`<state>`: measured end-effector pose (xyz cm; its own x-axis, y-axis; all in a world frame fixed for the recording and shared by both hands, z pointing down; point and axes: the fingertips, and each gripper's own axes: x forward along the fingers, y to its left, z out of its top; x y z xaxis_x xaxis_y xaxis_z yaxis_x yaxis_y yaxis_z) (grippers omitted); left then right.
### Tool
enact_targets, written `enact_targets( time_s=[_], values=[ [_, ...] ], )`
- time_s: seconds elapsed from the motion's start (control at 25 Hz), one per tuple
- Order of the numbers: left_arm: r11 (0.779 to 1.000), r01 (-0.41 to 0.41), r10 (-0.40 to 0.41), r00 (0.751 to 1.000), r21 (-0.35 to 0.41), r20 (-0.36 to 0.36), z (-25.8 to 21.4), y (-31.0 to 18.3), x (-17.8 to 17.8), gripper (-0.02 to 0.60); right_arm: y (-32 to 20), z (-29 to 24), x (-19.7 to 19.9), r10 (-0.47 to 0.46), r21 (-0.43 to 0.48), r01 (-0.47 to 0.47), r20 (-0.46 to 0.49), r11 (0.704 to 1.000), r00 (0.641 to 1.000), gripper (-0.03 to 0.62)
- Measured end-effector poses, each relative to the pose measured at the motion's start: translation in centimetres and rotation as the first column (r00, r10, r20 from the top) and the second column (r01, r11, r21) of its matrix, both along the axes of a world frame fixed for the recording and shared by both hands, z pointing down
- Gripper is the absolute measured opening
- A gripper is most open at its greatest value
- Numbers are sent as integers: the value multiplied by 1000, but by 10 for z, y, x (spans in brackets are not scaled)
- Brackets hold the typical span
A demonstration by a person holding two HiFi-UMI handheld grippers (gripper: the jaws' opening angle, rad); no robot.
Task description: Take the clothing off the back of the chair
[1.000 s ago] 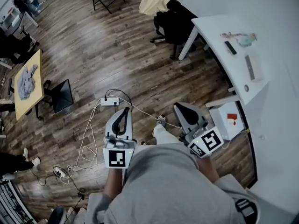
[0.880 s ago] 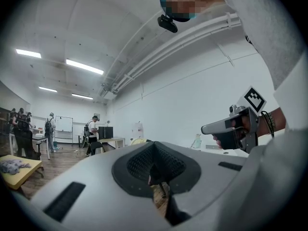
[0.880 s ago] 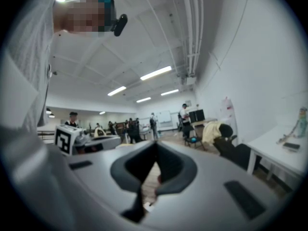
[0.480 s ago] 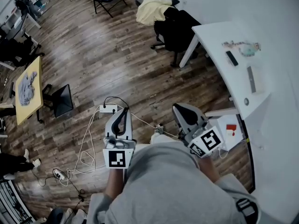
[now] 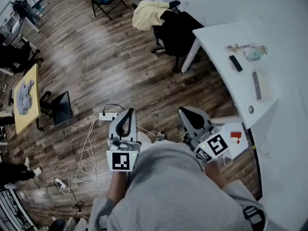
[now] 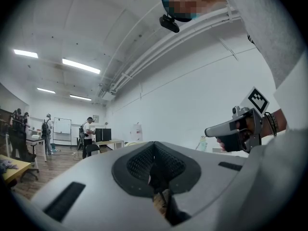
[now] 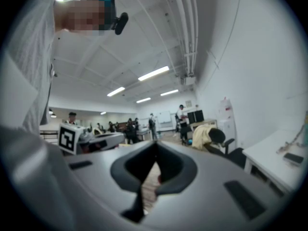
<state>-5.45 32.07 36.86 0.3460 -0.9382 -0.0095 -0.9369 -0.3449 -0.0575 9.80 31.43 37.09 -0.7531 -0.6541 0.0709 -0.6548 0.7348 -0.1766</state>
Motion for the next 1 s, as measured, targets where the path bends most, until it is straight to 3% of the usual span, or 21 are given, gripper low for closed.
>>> enact_targets(
  time_s=[0.4,1.0],
  values=[
    [999,-36,36,999,7,-9,-2,-23,25,34,-16,4,23,33,-7,-32,4,999,999,32],
    [994,-110,110,994,-5,-26,8,-94,25,34,-77,9,28,132,-11,-132,-8,991,991,34]
  ],
)
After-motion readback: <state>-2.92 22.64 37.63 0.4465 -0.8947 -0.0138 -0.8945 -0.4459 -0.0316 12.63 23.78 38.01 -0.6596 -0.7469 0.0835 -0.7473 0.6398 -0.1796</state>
